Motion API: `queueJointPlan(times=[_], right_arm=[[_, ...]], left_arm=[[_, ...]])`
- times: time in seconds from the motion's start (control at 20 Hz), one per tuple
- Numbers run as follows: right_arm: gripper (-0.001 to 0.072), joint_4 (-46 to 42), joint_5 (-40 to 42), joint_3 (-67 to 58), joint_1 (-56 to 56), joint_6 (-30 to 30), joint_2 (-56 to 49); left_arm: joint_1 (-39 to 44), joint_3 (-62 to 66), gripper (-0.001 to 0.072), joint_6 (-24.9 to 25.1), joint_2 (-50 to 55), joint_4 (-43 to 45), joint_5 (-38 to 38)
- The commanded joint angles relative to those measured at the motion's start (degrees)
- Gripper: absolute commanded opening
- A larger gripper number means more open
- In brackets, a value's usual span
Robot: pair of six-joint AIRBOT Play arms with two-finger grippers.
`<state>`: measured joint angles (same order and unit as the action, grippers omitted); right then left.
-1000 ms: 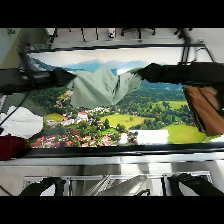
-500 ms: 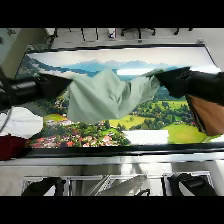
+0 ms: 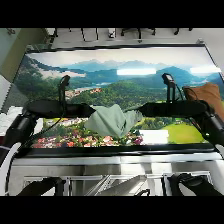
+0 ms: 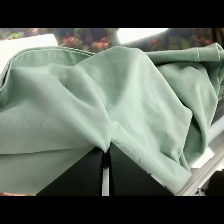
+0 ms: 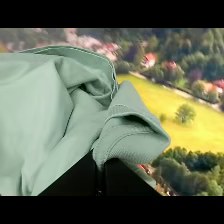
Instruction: Fold the shirts.
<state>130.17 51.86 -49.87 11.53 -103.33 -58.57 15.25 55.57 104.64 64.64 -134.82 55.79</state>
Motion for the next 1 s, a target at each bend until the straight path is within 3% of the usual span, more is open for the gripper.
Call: queueJointPlan(times=[0.0, 0.05, 0.1, 0.3, 0.4, 0.55, 0.65, 0.75, 0.95], right_arm=[[0.0017, 2.51, -3.85, 1.90, 0.11, -0.52, -6.05], [0.0017, 2.51, -4.83, 1.84, 0.11, -0.87, -6.86], [0.0016, 2.49, -5.55, 1.75, 0.04, -1.11, -7.32], [0.0017, 2.25, -6.27, 1.64, -1.01, -1.79, -7.43], [0.0016, 2.25, -6.27, 1.64, -1.44, -1.95, -7.52], [0.0016, 2.27, -6.80, 1.64, -1.44, -1.95, -7.52], [0.0016, 2.29, -6.80, 1.64, -1.44, -1.92, -7.52], [0.0017, 2.29, -6.82, 1.64, -1.44, -1.92, -7.52], [0.0017, 2.32, -6.69, 1.64, -1.44, -1.90, -7.52]], left_arm=[[-0.26, -0.17, 0.0226, 0.11, 8.00, -0.20, -3.58], [-1.27, 1.95, 0.0593, -0.24, 9.97, -0.37, -1.97], [-2.80, 4.57, 0.0710, -1.75, 11.34, -0.37, 0.81], [-11.28, 11.98, 0.0710, -1.77, 12.00, 0.37, 16.96], [-14.88, 7.87, 0.0710, -1.75, 9.18, 0.85, 19.89], [-16.20, -5.01, 0.0710, -1.70, 4.57, 5.49, 14.84], [-16.13, -12.61, 0.0709, 0.26, 3.91, 0.90, 7.32], [-14.60, -17.07, 0.0708, 5.42, 5.77, -5.40, 4.79], [-9.64, -18.18, 0.0709, 6.95, 13.46, -4.87, 1.22]])
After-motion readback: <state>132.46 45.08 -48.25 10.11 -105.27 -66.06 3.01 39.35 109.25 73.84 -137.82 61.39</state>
